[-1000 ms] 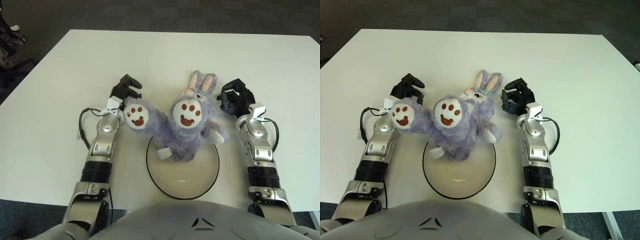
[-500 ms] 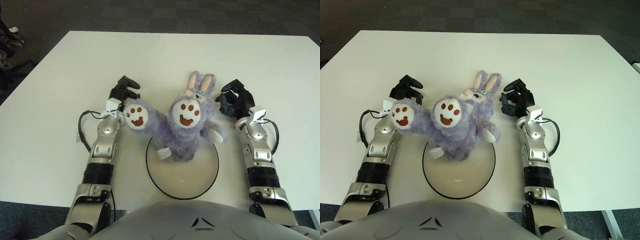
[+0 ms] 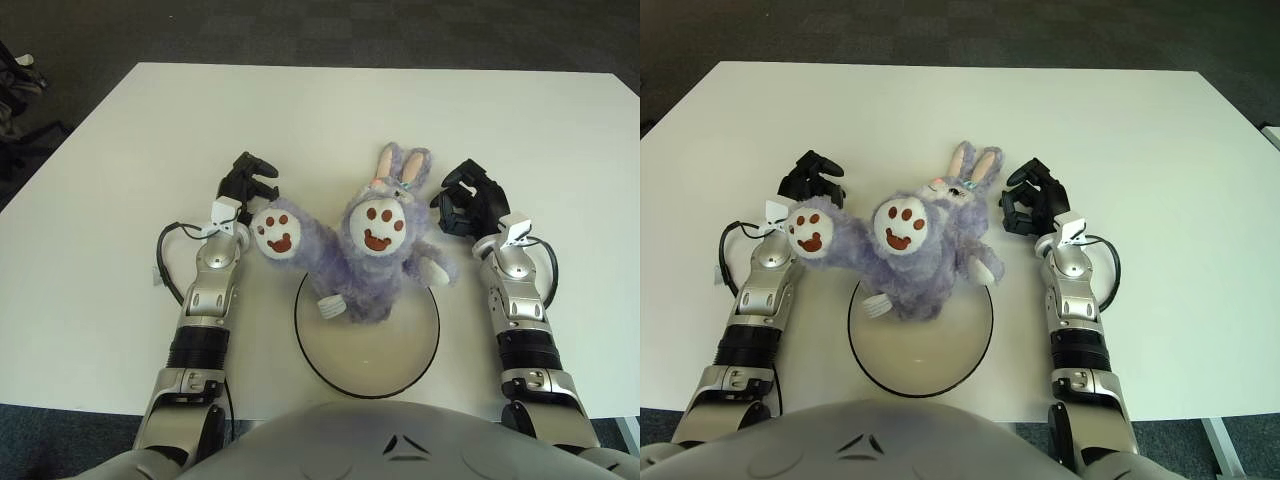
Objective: Put the doll into the plate.
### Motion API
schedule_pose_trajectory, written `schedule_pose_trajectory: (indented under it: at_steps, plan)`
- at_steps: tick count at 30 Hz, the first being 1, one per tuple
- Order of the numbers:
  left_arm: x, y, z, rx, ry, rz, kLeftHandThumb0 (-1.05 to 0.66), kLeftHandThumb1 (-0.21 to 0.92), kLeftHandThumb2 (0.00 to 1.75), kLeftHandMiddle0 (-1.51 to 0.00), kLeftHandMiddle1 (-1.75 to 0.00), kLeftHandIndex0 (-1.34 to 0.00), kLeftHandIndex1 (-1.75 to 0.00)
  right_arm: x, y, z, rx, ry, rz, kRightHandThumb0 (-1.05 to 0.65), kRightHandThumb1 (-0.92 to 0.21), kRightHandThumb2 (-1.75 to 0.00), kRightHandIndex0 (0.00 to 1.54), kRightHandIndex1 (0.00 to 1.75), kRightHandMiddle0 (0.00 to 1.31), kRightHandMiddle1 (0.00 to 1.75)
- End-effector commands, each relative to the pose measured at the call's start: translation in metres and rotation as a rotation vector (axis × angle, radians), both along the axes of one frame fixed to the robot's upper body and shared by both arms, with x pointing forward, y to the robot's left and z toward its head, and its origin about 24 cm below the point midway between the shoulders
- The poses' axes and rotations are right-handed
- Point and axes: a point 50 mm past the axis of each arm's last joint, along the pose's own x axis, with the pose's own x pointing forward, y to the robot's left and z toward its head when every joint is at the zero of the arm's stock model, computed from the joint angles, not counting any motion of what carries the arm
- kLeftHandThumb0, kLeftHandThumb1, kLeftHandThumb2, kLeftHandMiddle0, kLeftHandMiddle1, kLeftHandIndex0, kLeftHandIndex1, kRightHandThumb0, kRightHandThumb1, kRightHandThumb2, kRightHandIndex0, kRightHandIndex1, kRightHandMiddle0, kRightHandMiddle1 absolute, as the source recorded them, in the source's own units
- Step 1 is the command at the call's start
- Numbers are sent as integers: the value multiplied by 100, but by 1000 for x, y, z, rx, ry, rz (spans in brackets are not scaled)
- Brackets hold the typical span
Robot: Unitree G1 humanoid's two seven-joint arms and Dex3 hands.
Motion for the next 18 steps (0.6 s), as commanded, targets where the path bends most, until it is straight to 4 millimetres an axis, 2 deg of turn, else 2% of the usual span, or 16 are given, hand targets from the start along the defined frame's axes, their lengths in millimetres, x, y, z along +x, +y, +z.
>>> schedule_pose_trajectory:
  at_steps: [1, 18]
  plan:
    - [-15, 5, -27, -19, 107, 52, -1, 29, 136, -52, -175, -51, -175, -19, -4, -37, 39, 157, -31, -1, -23, -131, 73, 143, 56, 175]
    - [-19, 6, -29, -55, 120, 56, -1, 29, 136, -52, -175, -50, -175, -20, -4, -37, 53, 164, -53, -1, -24, -132, 68, 150, 56, 175]
